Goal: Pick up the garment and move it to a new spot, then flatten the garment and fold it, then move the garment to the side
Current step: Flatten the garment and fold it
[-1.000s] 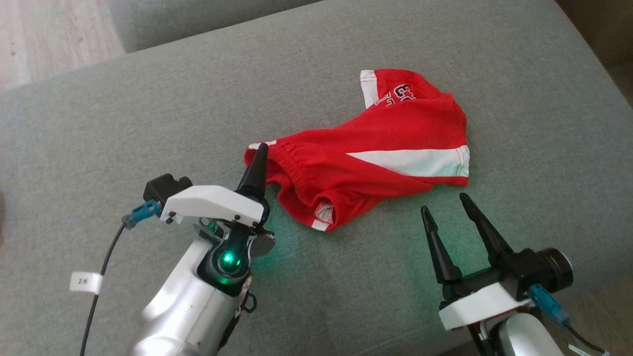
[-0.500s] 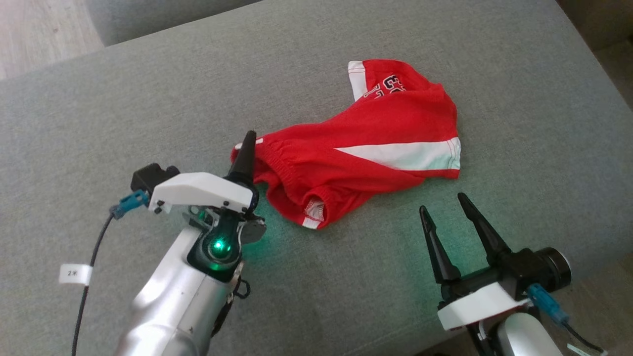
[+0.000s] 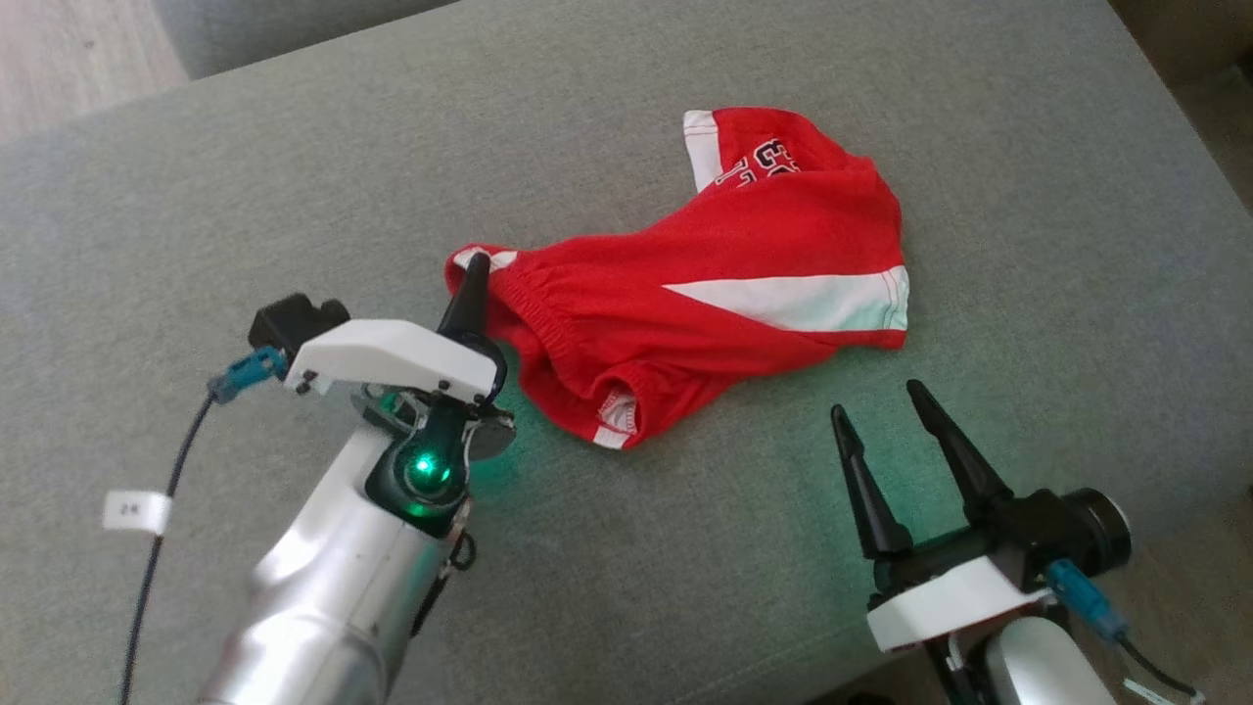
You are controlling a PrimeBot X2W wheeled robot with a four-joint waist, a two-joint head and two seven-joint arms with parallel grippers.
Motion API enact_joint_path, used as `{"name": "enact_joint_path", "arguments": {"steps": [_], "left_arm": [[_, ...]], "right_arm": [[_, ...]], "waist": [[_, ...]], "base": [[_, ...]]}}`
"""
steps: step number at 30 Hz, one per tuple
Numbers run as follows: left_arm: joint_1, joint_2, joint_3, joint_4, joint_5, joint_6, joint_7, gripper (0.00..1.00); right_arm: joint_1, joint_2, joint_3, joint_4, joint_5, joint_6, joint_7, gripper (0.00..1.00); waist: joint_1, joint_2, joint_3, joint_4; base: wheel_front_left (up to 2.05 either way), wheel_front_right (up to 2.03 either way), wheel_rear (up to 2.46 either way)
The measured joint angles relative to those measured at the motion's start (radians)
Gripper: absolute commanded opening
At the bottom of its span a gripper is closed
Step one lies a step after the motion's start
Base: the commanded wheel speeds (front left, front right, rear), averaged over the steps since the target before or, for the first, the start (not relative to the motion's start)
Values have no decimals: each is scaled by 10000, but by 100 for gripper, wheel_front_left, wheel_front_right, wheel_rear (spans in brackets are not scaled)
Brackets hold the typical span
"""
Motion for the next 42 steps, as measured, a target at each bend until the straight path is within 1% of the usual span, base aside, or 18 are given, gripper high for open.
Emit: {"name": "enact_joint_path", "arguments": {"steps": [3, 6, 10, 12, 16, 18, 20, 23, 25, 31, 34, 37, 38, 40, 41, 42], "left_arm": [[-171, 293, -261, 17, 357, -351, 199, 0], [-518, 775, -389, -276, 606, -552, 602, 0], [-1156, 1469, -604, -1022, 817, -548, 1390, 0], [-1315, 1795, -694, -1361, 957, -523, 1708, 0], [-1301, 2297, -738, -1703, 1101, -282, 2038, 0], [-1290, 2391, -734, -1864, 1099, -257, 2088, 0], [-1287, 2395, -740, -2002, 1099, -242, 2100, 0], [-1246, 2408, -796, -2209, 1104, -272, 2102, 0], [-1217, 2406, -907, -2282, 1118, -322, 2104, 0], [-1211, 2408, -995, -2326, 1329, -456, 2080, 0], [-1215, 2397, -1041, -2290, 1369, -485, 2080, 0], [-1217, 2376, -1053, -2238, 1367, -552, 2071, 0], [-1217, 2370, -1055, -2228, 1367, -554, 2071, 0], [-1217, 2368, -1057, -2219, 1367, -589, 2069, 0], [-1217, 2368, -1060, -2217, 1367, -635, 2050, 0], [-1217, 2362, -1064, -2217, 1367, -639, 2036, 0]], "right_arm": [[0, 0, -140, -2, 6, 0, 0, 100], [1, 2, -278, -35, 190, 0, 0, 100], [1, 2, -575, -35, 756, 0, 0, 100], [-6, 6, -777, 82, 1498, 0, 0, 100], [-274, 2, -1093, 756, 2746, 0, 0, 100], [-577, -10, -926, 1043, 3218, 0, 0, 100], [-984, -6, -514, 1430, 3730, 0, 0, 100], [-1622, 4, -228, 2140, 4972, 0, 2, 100], [-2028, -8, -184, 2638, 5522, 0, 2, 100], [-3084, -19, 652, 4094, 6746, 0, 2, 100], [-3342, -21, 821, 4606, 6989, 0, 2, 100], [-3512, -27, 836, 4805, 7139, 0, 2, 100], [-3556, -29, 863, 4840, 7241, 0, 2, 93], [-3591, -27, 878, 4870, 7269, 0, 2, 62], [-3624, -29, 892, 4890, 7298, 0, 2, 46], [-3653, -40, 947, 4893, 7333, 0, 2, 24]], "waist": [[0, 0, -87, 116], [0, 0, -213, 275], [-1, 0, -366, 482], [-1, 0, -387, 578], [0, 0, -346, 756], [-1, 0, -303, 831], [0, 0, -251, 895], [0, 0, -179, 985], [0, 0, -138, 1045], [0, 0, -36, 1243], [0, 0, -9, 1344], [0, 0, 29, 1439], [0, 0, 38, 1466], [0, 0, 46, 1490], [0, 0, 55, 1511], [0, 0, 64, 1532]], "base": [[0, 0, 0], [0, 0, 0], [0, 0, 0], [0, 0, 0], [0, 0, 0], [0, 0, 0], [0, 0, 0], [0, 0, 0], [0, 0, 0], [0, 0, 0], [0, 0, 0], [0, 0, 0], [0, 0, 0], [0, 0, 0], [0, 0, 0], [0, 0, 0]]}}
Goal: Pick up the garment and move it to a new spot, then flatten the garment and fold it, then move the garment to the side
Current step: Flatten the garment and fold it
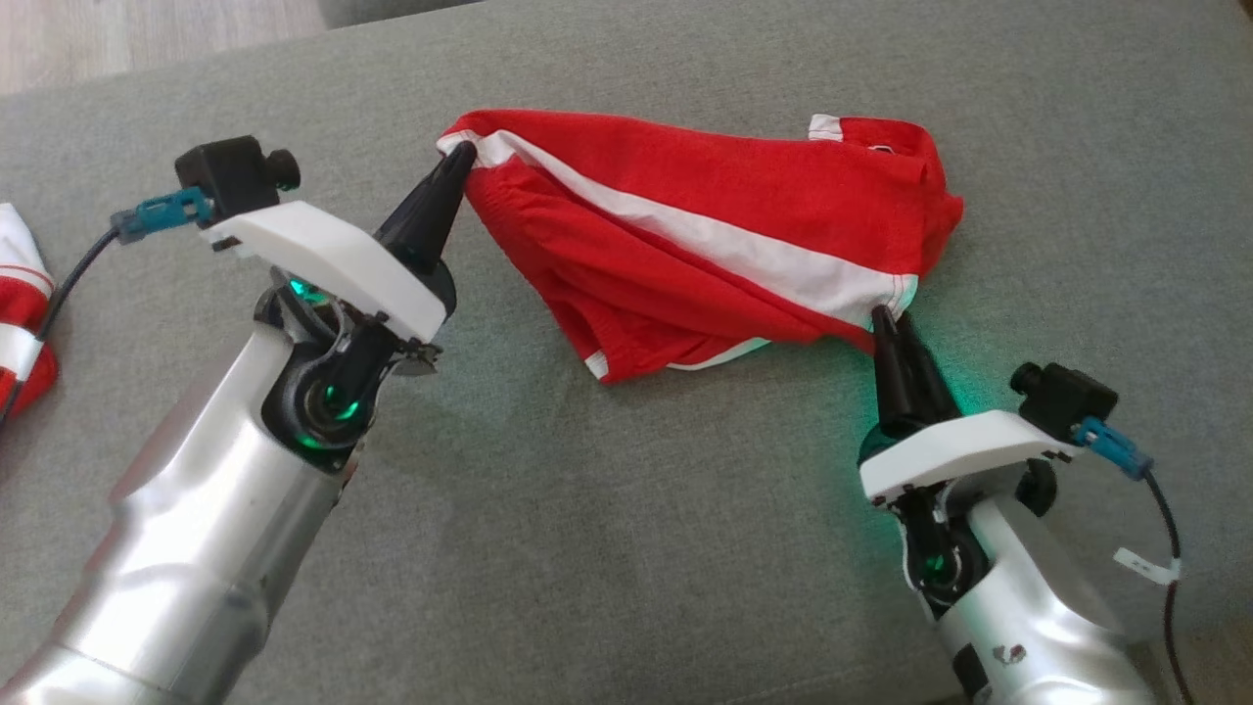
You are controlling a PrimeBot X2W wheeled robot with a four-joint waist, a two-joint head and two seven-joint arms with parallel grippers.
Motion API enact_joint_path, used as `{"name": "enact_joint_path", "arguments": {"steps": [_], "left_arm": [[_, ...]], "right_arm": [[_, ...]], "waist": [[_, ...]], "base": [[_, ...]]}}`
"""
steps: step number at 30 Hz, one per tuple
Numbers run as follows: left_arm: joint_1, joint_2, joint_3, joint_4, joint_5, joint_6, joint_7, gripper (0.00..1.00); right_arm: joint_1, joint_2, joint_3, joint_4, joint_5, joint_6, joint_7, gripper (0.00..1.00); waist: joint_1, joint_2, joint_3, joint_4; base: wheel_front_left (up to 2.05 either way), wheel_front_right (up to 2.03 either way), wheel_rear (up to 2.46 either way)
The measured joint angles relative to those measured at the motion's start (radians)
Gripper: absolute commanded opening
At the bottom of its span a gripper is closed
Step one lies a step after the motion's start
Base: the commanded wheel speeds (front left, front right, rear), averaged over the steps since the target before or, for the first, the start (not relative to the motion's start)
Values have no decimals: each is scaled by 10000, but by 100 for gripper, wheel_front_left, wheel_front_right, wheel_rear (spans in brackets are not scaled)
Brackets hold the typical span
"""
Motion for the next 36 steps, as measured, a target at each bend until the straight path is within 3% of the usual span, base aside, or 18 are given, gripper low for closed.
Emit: {"name": "enact_joint_path", "arguments": {"steps": [1, 7, 12, 18, 21, 24, 31, 36], "left_arm": [[0, -17, -8, 2, -4, -2, 2, 0], [2, 4, -165, 36, 357, -174, -324, 0], [4, 253, -483, 121, 1632, -251, -1350, 0], [-161, 894, -1034, 163, 4123, -201, -3189, 0], [-889, 1220, -1547, 165, 5603, -259, -3917, 0], [-2337, 1360, -1941, 267, 7031, -357, -4433, 0], [-6321, 915, -1939, 1197, 8659, -527, -4890, 0], [-7290, 527, -1041, 589, 9547, -531, -4893, 0]], "right_arm": [[-25, -8, 90, -4, 77, 0, 0, 1], [-35, -6, 291, -157, 230, 0, 0, 0], [-32, -4, -240, -959, -347, 0, 0, 0], [-267, -6, -1651, -2617, -1680, 0, 0, 0], [-1295, -221, -2027, -2917, -2297, 0, 0, 0], [-3129, -859, -2059, -2863, -2654, 0, 0, 0], [-7414, -2036, -2387, -2295, -2763, 0, -4, 0], [-8504, -2418, -2757, -2600, -3143, 0, -29, 0]], "waist": [[0, 0, 6, 18], [0, 0, -83, 58], [0, 0, -231, 43], [-2, 0, -255, -22], [-1, 0, -20, -14], [-1, 0, 378, 64], [3, 0, 1671, 383], [5, -1, 2448, 621]], "base": [[0, 0, 0], [0, 0, 0], [0, 0, 0], [0, 0, 0], [0, 0, 0], [0, 0, 0], [0, 0, 0], [0, 0, 0]]}}
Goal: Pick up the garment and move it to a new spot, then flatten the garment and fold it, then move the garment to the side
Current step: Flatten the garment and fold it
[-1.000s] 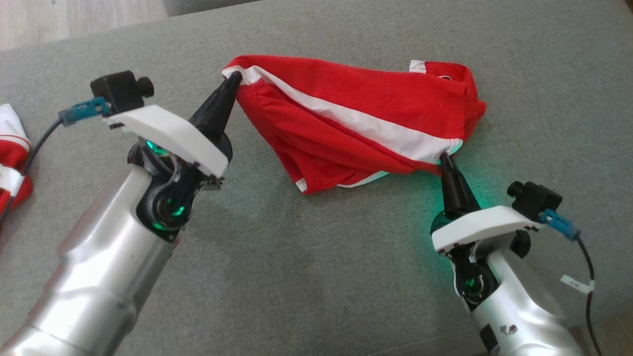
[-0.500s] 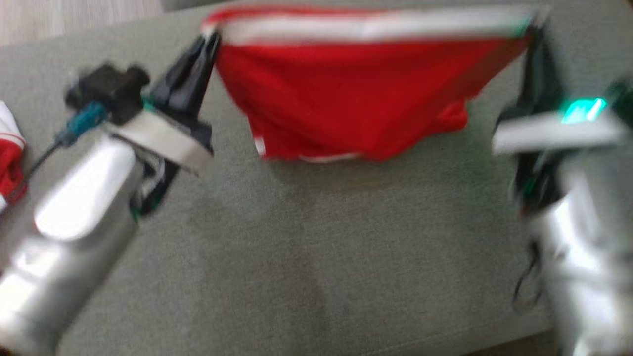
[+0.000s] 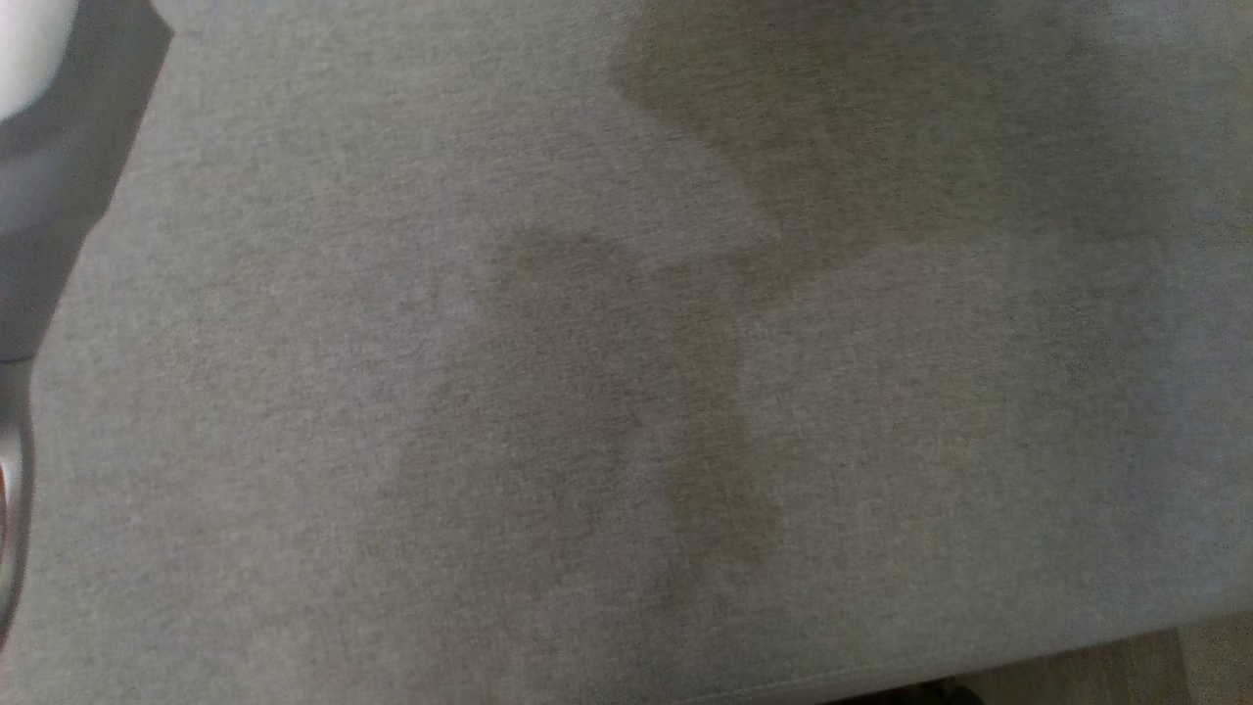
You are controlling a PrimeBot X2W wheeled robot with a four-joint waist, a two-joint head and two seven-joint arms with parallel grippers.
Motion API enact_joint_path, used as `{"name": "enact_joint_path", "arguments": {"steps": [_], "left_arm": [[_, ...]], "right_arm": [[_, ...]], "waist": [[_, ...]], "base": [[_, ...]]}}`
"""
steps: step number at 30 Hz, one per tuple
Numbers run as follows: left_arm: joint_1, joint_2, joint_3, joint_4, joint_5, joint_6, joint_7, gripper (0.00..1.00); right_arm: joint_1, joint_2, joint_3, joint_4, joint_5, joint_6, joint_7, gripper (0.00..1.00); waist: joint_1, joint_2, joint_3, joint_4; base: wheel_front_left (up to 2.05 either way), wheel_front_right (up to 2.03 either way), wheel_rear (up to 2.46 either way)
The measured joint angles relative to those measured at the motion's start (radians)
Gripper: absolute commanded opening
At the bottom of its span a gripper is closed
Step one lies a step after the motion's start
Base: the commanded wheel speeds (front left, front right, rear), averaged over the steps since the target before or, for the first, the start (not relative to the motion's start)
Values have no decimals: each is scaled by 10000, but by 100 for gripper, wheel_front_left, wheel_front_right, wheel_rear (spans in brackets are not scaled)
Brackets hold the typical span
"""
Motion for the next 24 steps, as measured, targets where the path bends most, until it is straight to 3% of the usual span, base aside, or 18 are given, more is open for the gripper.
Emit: {"name": "enact_joint_path", "arguments": {"steps": [6, 12, 18, 24], "left_arm": [[1677, 134, 71, -792, 516, -73, -25, 0], [5547, 169, -96, -1498, 1026, -73, -25, 0], [9123, 35, -596, -1712, 1292, -13, -17, 0], [11053, 79, -1051, -1703, 1365, -15, -15, 0]], "right_arm": [[1504, -54, 67, -500, -56, 0, 0, 0], [5371, 134, 274, -1101, 320, 0, 2, 0], [8902, 383, -355, -2173, 368, 0, 4, 0], [11608, 617, -844, -3331, 272, 0, 291, 0]], "waist": [[-8, 1, -204, 80], [-7, 1, -739, 61], [-8, 1, -1511, 3], [-9, 2, -2178, -190]], "base": [[0, 0, 0], [0, 0, 0], [0, 0, 0], [0, 0, 0]]}}
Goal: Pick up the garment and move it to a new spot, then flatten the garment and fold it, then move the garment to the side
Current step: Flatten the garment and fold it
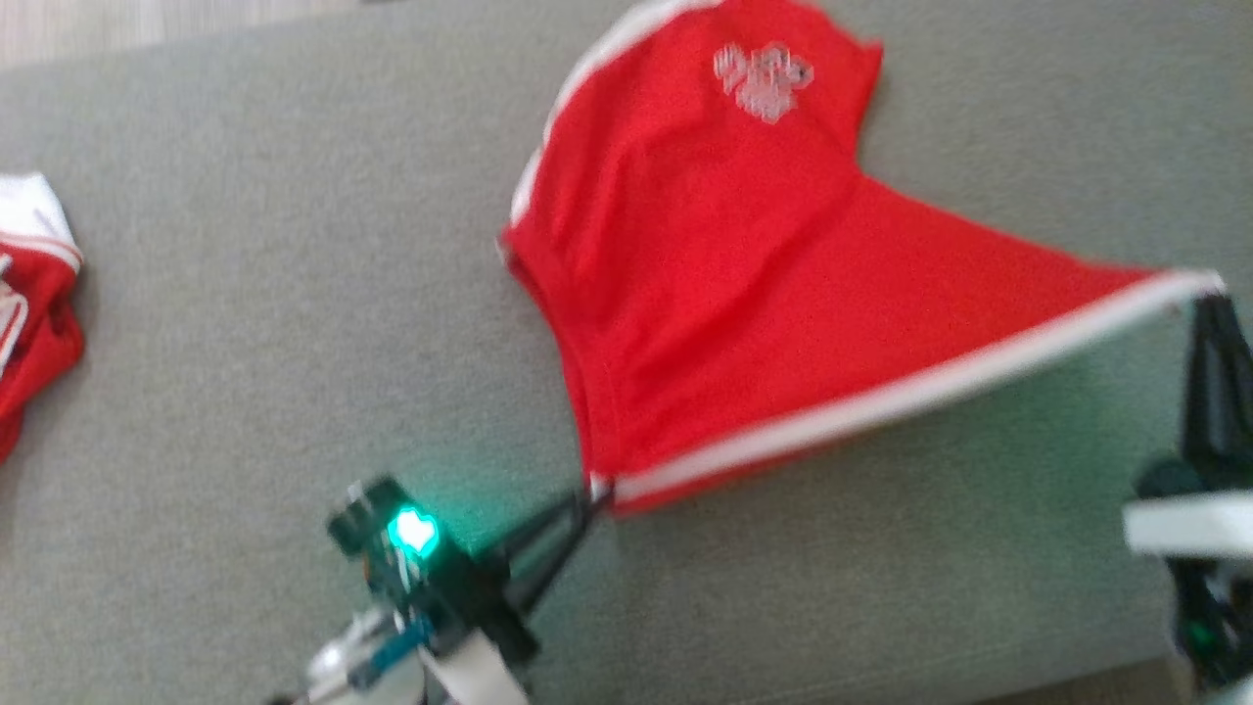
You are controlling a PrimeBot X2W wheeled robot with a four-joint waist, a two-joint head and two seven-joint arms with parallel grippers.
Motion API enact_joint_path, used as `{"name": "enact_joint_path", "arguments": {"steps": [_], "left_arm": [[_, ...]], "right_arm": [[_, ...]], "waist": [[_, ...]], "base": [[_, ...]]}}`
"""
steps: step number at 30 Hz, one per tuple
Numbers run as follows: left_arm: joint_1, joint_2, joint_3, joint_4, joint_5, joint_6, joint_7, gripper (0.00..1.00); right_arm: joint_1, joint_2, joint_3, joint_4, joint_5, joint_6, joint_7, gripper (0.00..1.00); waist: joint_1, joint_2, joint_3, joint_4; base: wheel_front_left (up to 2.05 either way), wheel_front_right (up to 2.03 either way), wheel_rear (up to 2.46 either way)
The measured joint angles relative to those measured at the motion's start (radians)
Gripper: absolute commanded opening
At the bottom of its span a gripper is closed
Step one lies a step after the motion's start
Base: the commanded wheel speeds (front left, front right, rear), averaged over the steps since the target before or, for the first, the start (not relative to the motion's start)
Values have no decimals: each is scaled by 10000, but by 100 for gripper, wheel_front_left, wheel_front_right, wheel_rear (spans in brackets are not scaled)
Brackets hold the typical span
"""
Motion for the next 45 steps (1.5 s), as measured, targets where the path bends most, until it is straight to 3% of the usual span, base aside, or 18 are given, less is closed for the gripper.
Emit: {"name": "enact_joint_path", "arguments": {"steps": [7, 13, 24, 34, 35, 36, 37, 38, 39, 42, 45], "left_arm": [[756, 221, -568, -479, -230, -58, 0, 0], [380, -128, -299, -1091, -1329, -58, 50, 0], [-2664, -823, -591, -341, -3377, -58, 410, 0], [-4312, -966, -1419, 911, -4692, -58, 376, 0], [-4397, -984, -1536, 1011, -4777, -58, 366, 18], [-4468, -1003, -1630, 1126, -4855, -58, 334, 33], [-4513, -1053, -1685, 1244, -4963, -58, 291, 46], [-4531, -1116, -1693, 1386, -5079, -58, 280, 95], [-4550, -1193, -1678, 1574, -5175, -58, 245, 100], [-4560, -1407, -1519, 1981, -5202, -6, 176, 100], [-4428, -1636, -688, 1923, -4736, 734, 100, 100]], "right_arm": [[2262, 420, -1488, -2660, -274, 0, 1118, 0], [1290, 305, -1835, -3204, -477, 0, 1939, 0], [-3138, -1557, -504, -353, -974, 0, 3632, 0], [-5935, -1992, 1384, 2982, -874, 0, 3402, 0], [-6155, -2000, 1561, 3287, -796, 0, 3267, 0], [-6370, -1998, 1755, 3561, -677, 0, 3127, 9], [-6568, -1979, 1891, 3829, -531, 0, 2964, 69], [-6751, -1950, 1967, 4092, -424, 0, 2748, 100], [-6896, -1948, 2046, 4299, -297, 0, 2491, 100], [-7106, -2004, 2489, 4727, 222, 0, 2048, 100], [-7059, -2257, 2865, 5141, 614, 0, 1739, 100]], "waist": [[0, 0, -462, -211], [4, 0, -193, 211], [6, 0, 848, 1492], [6, -1, 1713, 2267], [6, -1, 1765, 2325], [6, -1, 1810, 2377], [6, -1, 1841, 2420], [6, -1, 1860, 2456], [6, -1, 1868, 2494], [4, -1, 1821, 2573], [4, -1, 1718, 2622]], "base": [[0, 0, 0], [0, 0, 0], [0, 0, 0], [0, 0, 0], [0, 0, 0], [0, 0, 0], [0, 0, 0], [0, 0, 0], [0, 0, 0], [0, 0, 0], [0, 0, 0]]}}
